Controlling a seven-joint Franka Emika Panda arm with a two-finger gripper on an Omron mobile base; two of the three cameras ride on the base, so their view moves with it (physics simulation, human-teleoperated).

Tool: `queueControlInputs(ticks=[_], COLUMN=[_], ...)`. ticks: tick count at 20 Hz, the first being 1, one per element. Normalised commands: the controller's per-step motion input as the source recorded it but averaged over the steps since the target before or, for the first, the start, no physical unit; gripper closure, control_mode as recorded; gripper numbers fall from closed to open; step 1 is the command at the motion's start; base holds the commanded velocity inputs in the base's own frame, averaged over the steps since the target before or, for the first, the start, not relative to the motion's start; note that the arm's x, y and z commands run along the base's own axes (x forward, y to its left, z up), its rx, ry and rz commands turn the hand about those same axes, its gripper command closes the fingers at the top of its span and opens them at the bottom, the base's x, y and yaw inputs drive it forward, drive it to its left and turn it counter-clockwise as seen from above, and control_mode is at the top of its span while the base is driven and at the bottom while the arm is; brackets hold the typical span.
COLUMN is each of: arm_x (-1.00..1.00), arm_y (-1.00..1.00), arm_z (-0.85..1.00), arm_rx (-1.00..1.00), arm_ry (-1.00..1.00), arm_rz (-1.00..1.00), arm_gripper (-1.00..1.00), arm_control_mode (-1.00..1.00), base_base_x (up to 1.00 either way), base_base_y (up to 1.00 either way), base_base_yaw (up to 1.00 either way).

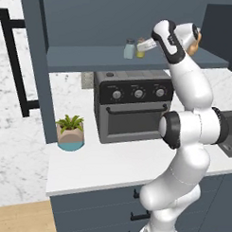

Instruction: Put the shaker and condiment bottle from the counter next to their counterparts in the cabinet.

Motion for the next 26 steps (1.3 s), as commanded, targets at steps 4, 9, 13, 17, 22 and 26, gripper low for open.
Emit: queueControlInputs(ticks=[4,9,13,17,22,26], arm_x=[0.00,-0.01,-0.31,-0.69,-0.84,-1.00], arm_y=[0.00,0.00,0.00,-0.19,-0.36,-0.36], arm_z=[-0.12,-0.06,0.00,0.00,0.00,-0.10], arm_rx=[0.00,0.00,0.00,0.00,0.00,0.00], arm_ry=[-0.03,-0.04,-0.11,-0.18,-0.17,-0.15], arm_rz=[0.00,0.00,0.00,0.00,0.00,0.00], arm_gripper=[-1.00,-1.00,-1.00,-1.00,-1.00,-1.00], arm_control_mode=[-1.00,-1.00,-1.00,-1.00,-1.00,-1.00], base_base_x=[0.00,0.00,0.00,0.00,0.00,0.00], base_base_y=[0.00,0.00,0.00,0.00,0.00,0.00], base_base_yaw=[0.00,0.00,0.00,0.00,0.00,0.00])
